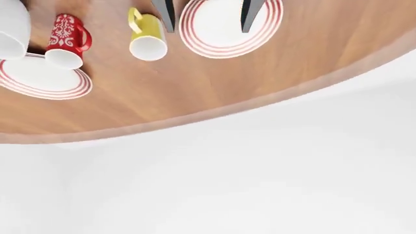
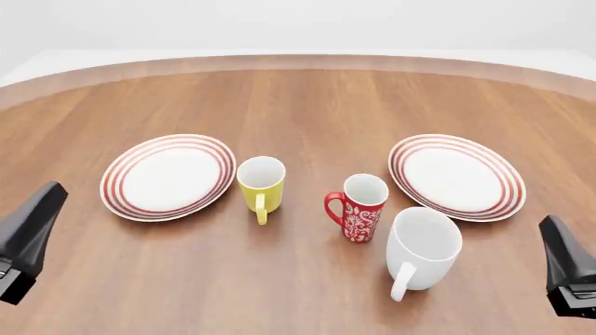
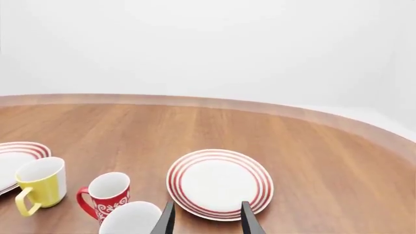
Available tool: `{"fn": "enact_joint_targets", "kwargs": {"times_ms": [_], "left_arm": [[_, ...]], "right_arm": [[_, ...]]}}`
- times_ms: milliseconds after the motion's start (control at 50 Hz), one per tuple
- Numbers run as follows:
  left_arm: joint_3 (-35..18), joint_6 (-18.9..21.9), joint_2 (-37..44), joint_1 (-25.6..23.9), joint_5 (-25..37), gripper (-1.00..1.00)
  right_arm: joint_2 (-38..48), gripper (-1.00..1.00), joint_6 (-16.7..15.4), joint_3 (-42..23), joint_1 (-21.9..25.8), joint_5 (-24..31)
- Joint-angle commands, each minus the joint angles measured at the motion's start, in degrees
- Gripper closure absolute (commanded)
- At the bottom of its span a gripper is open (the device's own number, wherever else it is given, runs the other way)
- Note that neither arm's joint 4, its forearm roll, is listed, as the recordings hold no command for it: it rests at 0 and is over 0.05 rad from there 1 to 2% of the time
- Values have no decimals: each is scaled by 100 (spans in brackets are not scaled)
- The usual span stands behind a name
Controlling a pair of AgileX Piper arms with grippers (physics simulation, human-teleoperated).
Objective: Put the red mug on the left plate.
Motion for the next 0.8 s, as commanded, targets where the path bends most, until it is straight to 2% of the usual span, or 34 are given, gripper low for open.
{"fn": "enact_joint_targets", "kwargs": {"times_ms": [20, 160, 340, 480, 560, 800], "left_arm": [[-550, 448, 1269, -702, -585, -100], [-933, 616, 2005, -1065, -806, -100], [-1262, 846, 2494, -1473, -923, -100], [-1570, 1121, 3123, -2030, -1073, -100], [-1857, 1101, 3674, -2402, -1004, -100], [-2336, 1247, 4475, -2912, -1020, -100]], "right_arm": [[-2, -100, -62, -8, 46, -7], [-2, -100, -68, 3, 73, 18], [0, -100, -32, 7, 84, 55], [3, -100, -38, 11, 99, 69], [10, -100, -35, 13, 93, 76], [8, -100, -49, 17, 125, 108]]}}
